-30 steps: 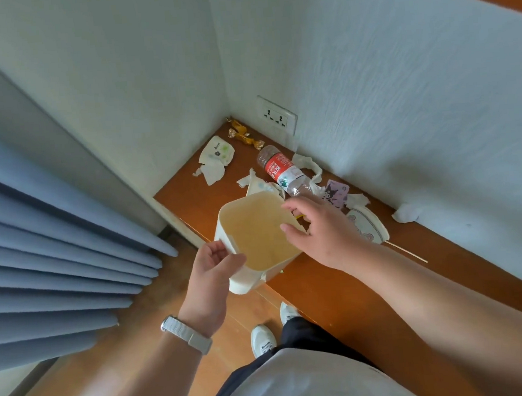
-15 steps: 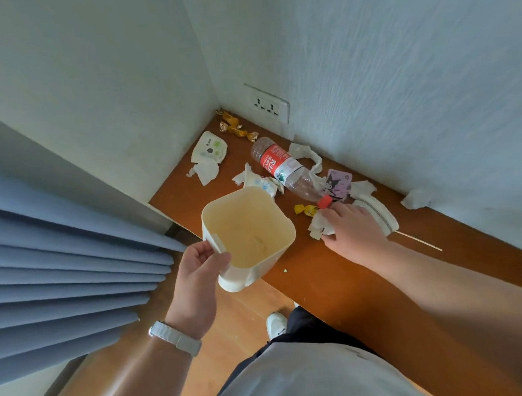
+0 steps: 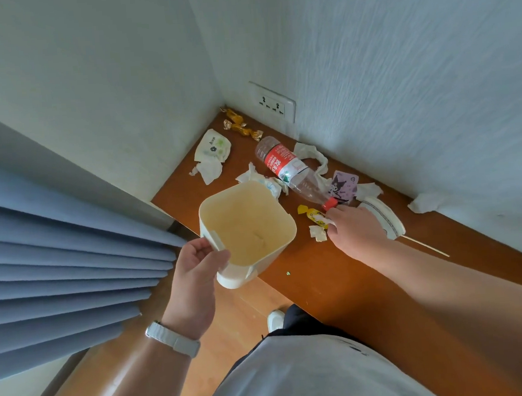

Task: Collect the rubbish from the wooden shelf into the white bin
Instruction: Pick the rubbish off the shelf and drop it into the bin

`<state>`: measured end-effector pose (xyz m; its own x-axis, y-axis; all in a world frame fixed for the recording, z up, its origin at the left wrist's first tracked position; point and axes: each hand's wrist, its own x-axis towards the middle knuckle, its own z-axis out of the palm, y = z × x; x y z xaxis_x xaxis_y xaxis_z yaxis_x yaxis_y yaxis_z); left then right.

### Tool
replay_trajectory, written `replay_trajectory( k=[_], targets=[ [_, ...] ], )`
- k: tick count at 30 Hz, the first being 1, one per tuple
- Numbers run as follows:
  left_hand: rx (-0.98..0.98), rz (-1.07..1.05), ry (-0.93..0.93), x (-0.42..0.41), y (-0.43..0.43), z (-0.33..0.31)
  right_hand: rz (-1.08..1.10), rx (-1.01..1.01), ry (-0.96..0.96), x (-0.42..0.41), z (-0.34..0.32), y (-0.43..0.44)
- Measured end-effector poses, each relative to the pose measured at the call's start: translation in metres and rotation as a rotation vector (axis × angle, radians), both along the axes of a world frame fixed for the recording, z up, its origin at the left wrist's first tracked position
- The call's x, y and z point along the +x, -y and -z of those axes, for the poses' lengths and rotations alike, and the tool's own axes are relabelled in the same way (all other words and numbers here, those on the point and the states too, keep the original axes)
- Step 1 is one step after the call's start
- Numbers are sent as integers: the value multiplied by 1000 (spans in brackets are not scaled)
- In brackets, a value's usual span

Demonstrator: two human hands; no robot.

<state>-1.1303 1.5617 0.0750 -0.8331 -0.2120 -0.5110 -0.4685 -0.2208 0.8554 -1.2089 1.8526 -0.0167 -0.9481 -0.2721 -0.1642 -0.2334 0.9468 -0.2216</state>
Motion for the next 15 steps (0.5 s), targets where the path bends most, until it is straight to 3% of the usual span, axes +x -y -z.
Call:
replay_trajectory(
  k=[5, 9, 12, 15],
  targets=[
    [10, 9, -11, 7, 2, -6, 112, -125, 45, 7, -33, 8],
    [10, 48, -26, 17, 1, -12, 147, -332, -54, 14, -76, 26],
    [-3, 82, -50, 24, 0, -13, 68, -436, -64, 20, -110, 49],
    [-20, 109, -63, 32, 0, -14, -66, -415, 13, 28, -132, 72]
  ],
)
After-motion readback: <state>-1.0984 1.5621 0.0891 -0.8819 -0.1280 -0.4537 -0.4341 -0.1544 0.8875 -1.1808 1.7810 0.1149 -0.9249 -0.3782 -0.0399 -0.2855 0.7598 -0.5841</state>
